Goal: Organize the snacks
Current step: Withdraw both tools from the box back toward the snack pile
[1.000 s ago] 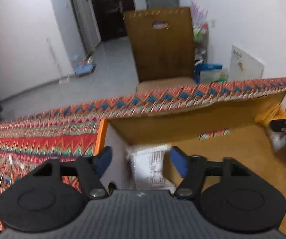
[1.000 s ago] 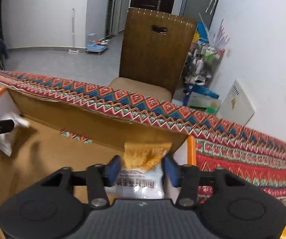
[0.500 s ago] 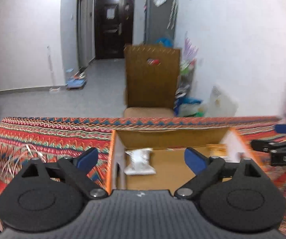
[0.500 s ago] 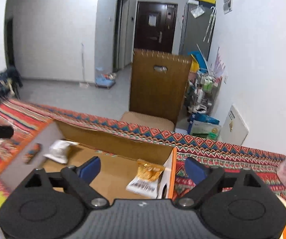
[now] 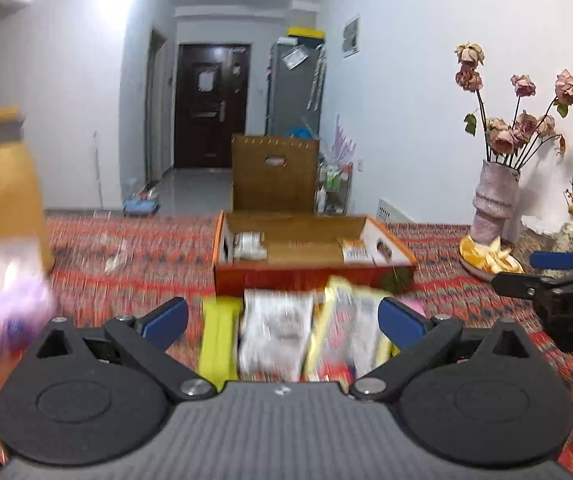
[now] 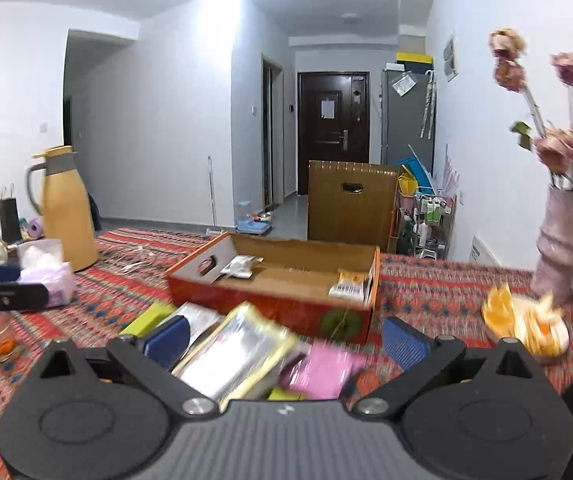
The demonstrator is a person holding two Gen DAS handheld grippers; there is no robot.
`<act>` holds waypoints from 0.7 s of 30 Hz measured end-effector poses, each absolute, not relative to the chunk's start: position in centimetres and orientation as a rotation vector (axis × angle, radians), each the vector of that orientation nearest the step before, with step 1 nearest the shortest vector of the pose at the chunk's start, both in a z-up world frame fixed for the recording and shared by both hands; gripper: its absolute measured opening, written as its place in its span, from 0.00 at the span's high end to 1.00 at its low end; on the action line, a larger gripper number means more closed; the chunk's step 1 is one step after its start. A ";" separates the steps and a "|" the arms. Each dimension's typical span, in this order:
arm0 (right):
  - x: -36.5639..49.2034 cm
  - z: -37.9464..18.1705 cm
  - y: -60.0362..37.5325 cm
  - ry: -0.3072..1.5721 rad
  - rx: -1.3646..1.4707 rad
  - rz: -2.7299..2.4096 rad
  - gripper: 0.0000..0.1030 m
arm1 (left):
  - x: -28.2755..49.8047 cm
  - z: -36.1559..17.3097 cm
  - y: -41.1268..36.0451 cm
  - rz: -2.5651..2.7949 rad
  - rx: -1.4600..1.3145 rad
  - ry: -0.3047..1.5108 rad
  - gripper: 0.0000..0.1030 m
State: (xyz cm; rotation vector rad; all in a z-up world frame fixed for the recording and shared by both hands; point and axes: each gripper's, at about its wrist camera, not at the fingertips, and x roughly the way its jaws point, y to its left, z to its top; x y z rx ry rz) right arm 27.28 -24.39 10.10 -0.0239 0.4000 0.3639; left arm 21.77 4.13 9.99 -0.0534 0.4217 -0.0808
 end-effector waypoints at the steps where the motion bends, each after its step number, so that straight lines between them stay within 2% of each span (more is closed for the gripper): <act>1: 25.6 9.4 -24.5 0.396 -0.018 0.354 0.00 | 20.5 9.5 3.7 -0.087 -0.057 0.432 0.00; 6: 18.4 5.6 -25.2 0.392 -0.009 0.292 0.00 | 15.9 5.8 2.2 -0.100 -0.091 0.519 0.00; 11: 14.0 2.8 -25.6 0.412 0.026 0.265 0.00 | 14.5 3.0 0.2 -0.084 -0.037 0.583 0.00; 16: 12.3 1.6 -25.9 0.398 -0.011 0.215 0.00 | 16.0 1.8 -1.7 -0.099 -0.051 0.593 0.00; 21: 12.4 1.2 -26.8 0.358 0.031 0.164 0.00 | 20.0 -0.1 -4.6 -0.068 0.051 0.571 0.00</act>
